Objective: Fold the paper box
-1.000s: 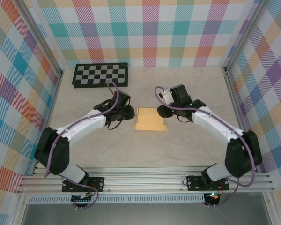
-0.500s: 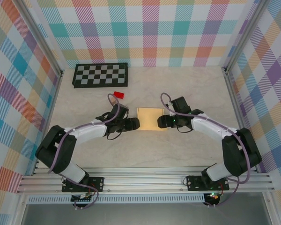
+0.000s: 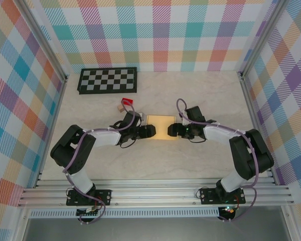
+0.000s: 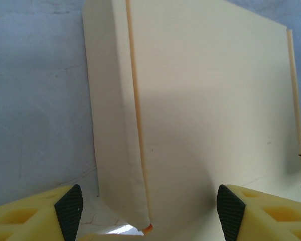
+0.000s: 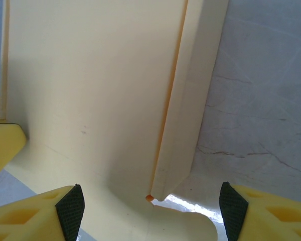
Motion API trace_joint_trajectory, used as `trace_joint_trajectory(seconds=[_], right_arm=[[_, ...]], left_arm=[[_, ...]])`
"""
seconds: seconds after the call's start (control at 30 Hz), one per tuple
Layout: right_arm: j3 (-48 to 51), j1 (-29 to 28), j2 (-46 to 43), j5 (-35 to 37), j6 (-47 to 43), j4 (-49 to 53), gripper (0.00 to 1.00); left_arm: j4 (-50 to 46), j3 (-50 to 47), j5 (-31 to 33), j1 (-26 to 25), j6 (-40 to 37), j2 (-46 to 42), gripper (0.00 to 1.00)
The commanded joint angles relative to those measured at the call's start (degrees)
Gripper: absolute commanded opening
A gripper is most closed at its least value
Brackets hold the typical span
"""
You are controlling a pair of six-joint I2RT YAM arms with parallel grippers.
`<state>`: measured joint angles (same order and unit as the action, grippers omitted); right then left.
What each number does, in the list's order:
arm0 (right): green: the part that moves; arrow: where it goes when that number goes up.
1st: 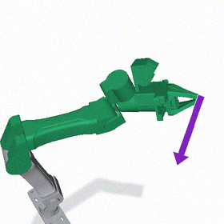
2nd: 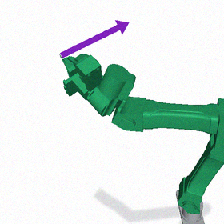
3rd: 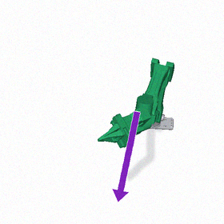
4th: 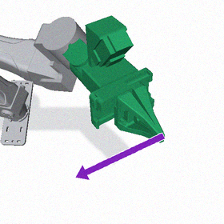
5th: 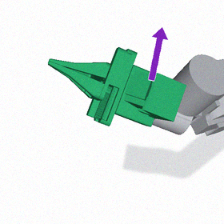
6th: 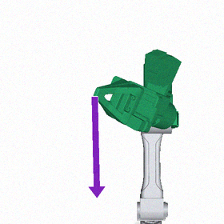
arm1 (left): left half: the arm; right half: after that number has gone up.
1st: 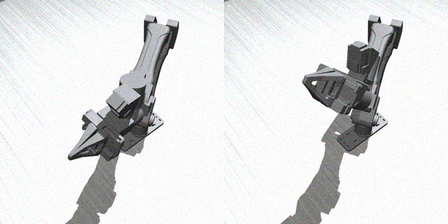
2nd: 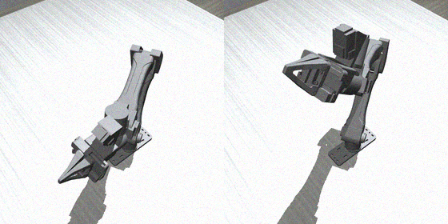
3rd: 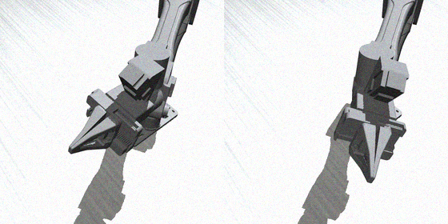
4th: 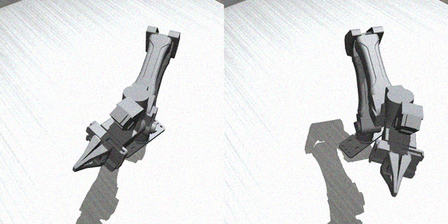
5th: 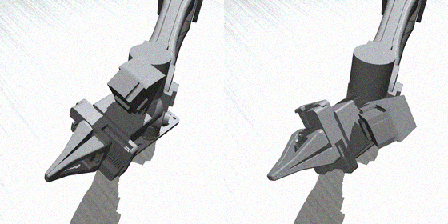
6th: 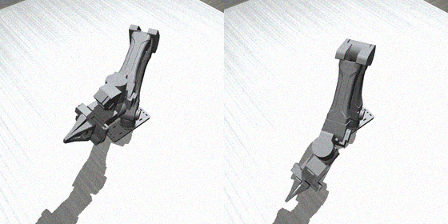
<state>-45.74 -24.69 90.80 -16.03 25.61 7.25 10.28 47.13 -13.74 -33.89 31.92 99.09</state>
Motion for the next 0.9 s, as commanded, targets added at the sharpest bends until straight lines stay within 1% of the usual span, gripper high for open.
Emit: trace_joint_trajectory(seconds=[0.0, 0.07, 0.13, 0.17, 0.2, 0.27, 0.37, 0.43, 0.53, 0.67, 0.8, 0.87], right_arm=[[-1.49, 0.17, -0.33, -2.16, 2.67, -0.87, 0.74], [-2.75, 0.16, -1.52, 2.29, 2.49, 4.54, 0.74], [-5.32, 0.17, -1.77, 6.82, 1.41, 12.26, 0.74], [-6.73, 0.16, -1.56, 8.68, 0.77, 15.85, 0.74], [-7.59, 0.12, -1.52, 9.75, 0.09, 18.23, 0.74], [-8.05, 0.12, -2.04, 11.4, -1.24, 20.95, 0.74], [-7.49, 0.08, -3.84, 12.77, -1.11, 22.06, 0.73], [-7.23, 0.03, -4.53, 10.88, -0.06, 21.14, 0.72], [-7.65, -0.73, -4.19, 8.12, 1.95, 20.06, 0.68], [-8.04, -1.9, -3.24, 7.92, 2.93, 18.89, 0.65], [-8.51, -1.92, -2.04, 7.73, 2.88, 18.65, 0.64], [-7.84, -2.1, -3.0, 6.74, 1.07, 17.02, 0.64]], left_arm=[[-2.15, 2.34, -0.86, -0.49, 0.24, -0.54, 0.73], [-10.34, 4.09, 4.7, -0.65, -0.14, -2.41, 0.74], [-20.74, 6.49, 9.51, -0.65, -1.06, -3.67, 0.73], [-24.19, 7.37, 10.65, -0.65, -1.42, -4.19, 0.73], [-25.69, 7.53, 10.77, -0.65, -1.7, -4.76, 0.73], [-27.84, 7.11, 9.55, -0.65, -1.86, -6.12, 0.73], [-28.29, 7.0, 8.78, -0.72, -1.03, -7.06, 0.73], [-27.65, 7.25, 7.68, -0.87, -0.2, -7.09, 0.72], [-27.19, 8.99, 6.28, -1.99, 0.51, -6.72, 0.67], [-27.84, 11.08, 7.26, -3.55, 0.07, -5.98, 0.61], [-29.18, 11.78, 7.62, -3.77, -0.2, -4.93, 0.6], [-30.2, 11.56, 8.24, -3.82, -2.15, -5.75, 0.59]])
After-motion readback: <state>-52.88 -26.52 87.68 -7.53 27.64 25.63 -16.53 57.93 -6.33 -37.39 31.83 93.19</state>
